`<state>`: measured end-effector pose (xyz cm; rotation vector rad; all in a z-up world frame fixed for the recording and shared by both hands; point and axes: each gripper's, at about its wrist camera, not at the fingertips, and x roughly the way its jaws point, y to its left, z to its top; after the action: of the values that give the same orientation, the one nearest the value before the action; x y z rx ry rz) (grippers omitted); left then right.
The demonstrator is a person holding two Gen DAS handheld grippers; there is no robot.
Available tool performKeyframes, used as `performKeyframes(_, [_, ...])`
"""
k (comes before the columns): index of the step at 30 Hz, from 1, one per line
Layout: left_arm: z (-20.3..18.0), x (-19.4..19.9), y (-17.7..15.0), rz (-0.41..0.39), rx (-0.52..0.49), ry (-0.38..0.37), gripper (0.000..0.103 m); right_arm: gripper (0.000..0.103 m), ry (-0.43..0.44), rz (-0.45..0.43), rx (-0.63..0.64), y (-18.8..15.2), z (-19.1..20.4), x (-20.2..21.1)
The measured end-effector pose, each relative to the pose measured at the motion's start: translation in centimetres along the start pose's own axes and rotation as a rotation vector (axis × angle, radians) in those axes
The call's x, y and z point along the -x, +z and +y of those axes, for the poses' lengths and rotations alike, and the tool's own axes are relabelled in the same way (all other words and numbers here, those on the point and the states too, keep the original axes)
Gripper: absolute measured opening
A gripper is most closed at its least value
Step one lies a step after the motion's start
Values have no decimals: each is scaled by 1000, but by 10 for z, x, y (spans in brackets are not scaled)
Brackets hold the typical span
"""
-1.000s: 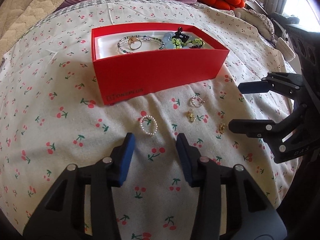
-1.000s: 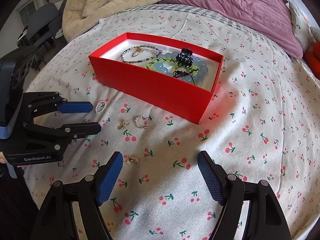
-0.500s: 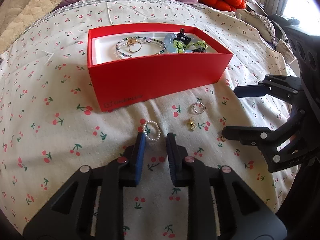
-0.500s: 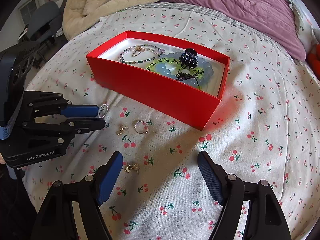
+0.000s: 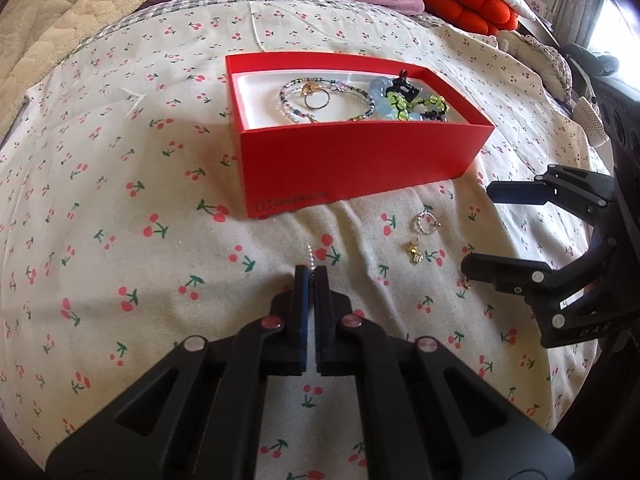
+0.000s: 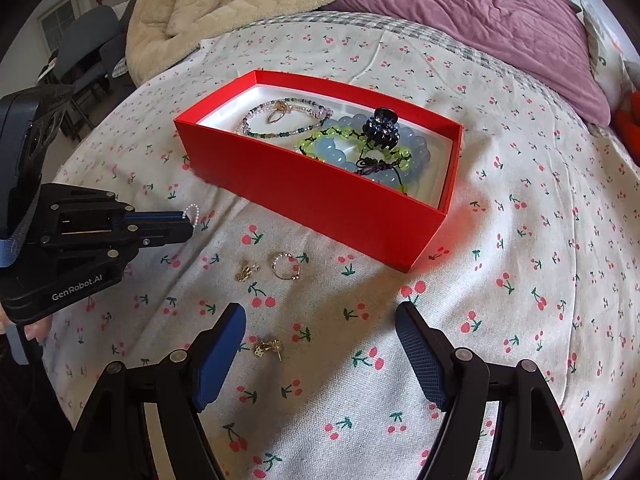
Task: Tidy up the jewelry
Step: 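Hold pearl ring in left tool while right tool grasps a small ring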
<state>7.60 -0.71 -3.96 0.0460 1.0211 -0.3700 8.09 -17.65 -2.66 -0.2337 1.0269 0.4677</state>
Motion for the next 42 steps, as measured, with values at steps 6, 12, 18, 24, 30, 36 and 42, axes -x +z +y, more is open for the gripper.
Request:
performKeyframes(6, [3, 5, -3, 6, 11, -2, 3, 67, -66, -27, 15, 8, -2, -2])
performKeyframes(12, [4, 5, -4, 15, 19, -8, 3, 39, -64, 9, 65, 11, 4, -16])
performKeyframes(18, [6, 7, -4, 19, 25, -14, 3, 39, -29, 21, 105, 12, 13, -21])
performKeyframes(24, [5, 7, -4, 24, 23, -18, 3, 39, -25, 24, 125, 13, 17, -25])
performKeyframes(30, [5, 5, -3, 27, 24, -22, 3, 36, -27, 26, 148, 17, 25, -30])
performKeyframes(36, [6, 4, -2, 29, 24, -24, 3, 24, -14, 35, 169, 19, 30, -34])
performKeyframes(42, [6, 4, -2, 28, 22, -22, 3, 17, 4, 40, 164, 19, 31, -34])
